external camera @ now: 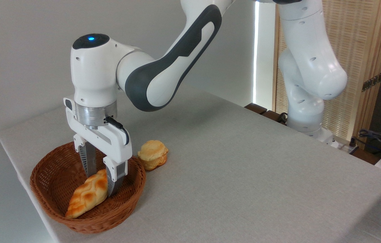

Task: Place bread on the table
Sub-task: 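Lower the open gripper into the basket around the long bread roll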

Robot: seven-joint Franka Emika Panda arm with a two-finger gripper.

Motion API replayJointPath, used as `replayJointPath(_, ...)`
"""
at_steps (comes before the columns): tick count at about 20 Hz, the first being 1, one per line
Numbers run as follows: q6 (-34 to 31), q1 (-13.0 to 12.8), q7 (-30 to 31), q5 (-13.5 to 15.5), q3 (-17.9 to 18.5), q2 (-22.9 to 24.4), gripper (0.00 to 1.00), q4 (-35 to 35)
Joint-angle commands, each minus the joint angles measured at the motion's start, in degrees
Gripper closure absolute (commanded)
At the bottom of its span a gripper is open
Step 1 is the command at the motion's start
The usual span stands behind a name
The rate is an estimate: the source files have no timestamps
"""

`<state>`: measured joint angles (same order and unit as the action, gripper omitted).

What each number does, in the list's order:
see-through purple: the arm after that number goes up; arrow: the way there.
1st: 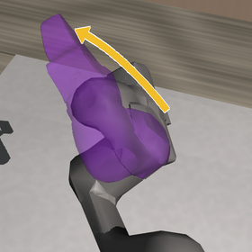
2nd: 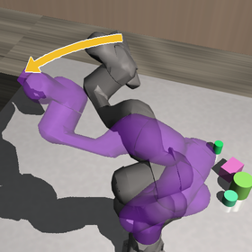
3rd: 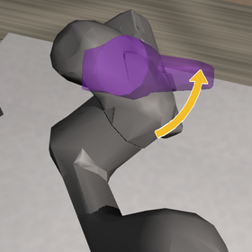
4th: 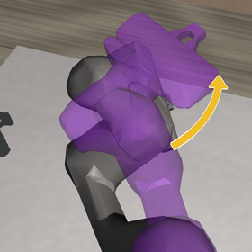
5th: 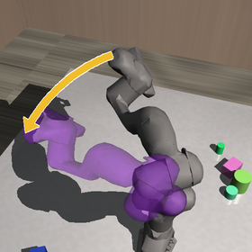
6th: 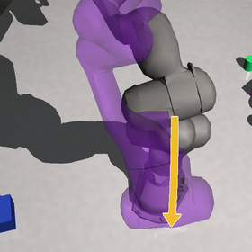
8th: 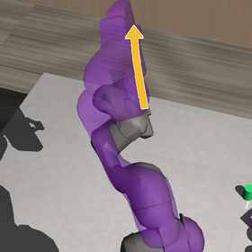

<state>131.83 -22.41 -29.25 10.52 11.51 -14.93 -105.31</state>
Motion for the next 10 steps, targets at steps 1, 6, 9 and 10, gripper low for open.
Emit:
replayJointPath(1,0.53,-0.17,-0.46,0.64,0.18,-0.72,0.66,1.16)
replayJointPath(6,0.53,-0.17,-0.46,0.64,-0.09,-0.72,0.66,1.16)
replayJointPath(9,0.53,-0.17,-0.46,0.64,-0.09,-0.72,0.66,1.16)
replayJointPath(10,0.45,-0.17,-0.46,0.64,-0.09,-0.54,0.66,1.07)
